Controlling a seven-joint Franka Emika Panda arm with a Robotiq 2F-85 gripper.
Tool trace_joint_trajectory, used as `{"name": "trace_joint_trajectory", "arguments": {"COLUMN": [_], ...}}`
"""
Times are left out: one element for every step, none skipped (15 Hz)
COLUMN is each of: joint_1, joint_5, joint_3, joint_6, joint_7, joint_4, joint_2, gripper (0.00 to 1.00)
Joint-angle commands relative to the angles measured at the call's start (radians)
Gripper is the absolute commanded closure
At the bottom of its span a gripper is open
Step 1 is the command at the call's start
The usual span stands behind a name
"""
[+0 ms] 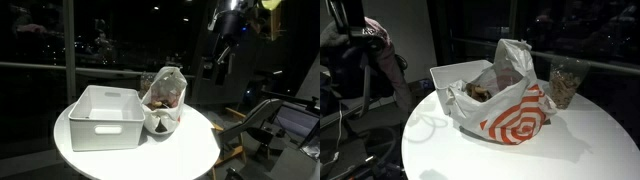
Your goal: Transfer the items from the plastic to the box
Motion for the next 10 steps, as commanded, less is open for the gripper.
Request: {"name": "trace_joint_trajectory", "arguments": {"joint_1": [-0.022, -0.022, -0.022, -0.022, -0.022, -0.022, -0.022, -0.022, -0.022, -0.022], "joint_5": [0.01, 0.01, 0.01, 0.01, 0.01, 0.01, 0.01, 0.01, 0.01, 0.01], "joint_3": [0.017, 0.017, 0.016, 0.016, 0.016, 0.016, 0.016, 0.016, 0.016, 0.016], "joint_6": [-0.005, -0.005, -0.005, -0.005, -0.005, -0.005, -0.005, -0.005, -0.005, -0.005], "joint_7": [-0.011, -0.011, -0.011, -0.011, -0.011, -0.011, -0.011, -0.011, -0.011, -0.011], "joint_4": [0.006, 0.01, 0.012, 0.013, 0.013, 0.013, 0.013, 0.013, 0.013, 0.013], "joint_2": [0.0, -0.001, -0.003, -0.003, -0.003, -0.003, -0.003, -0.003, -0.003, -0.003], "gripper": [0.0, 0.0, 0.0, 0.0, 0.0, 0.0, 0.0, 0.0, 0.0, 0.0]}}
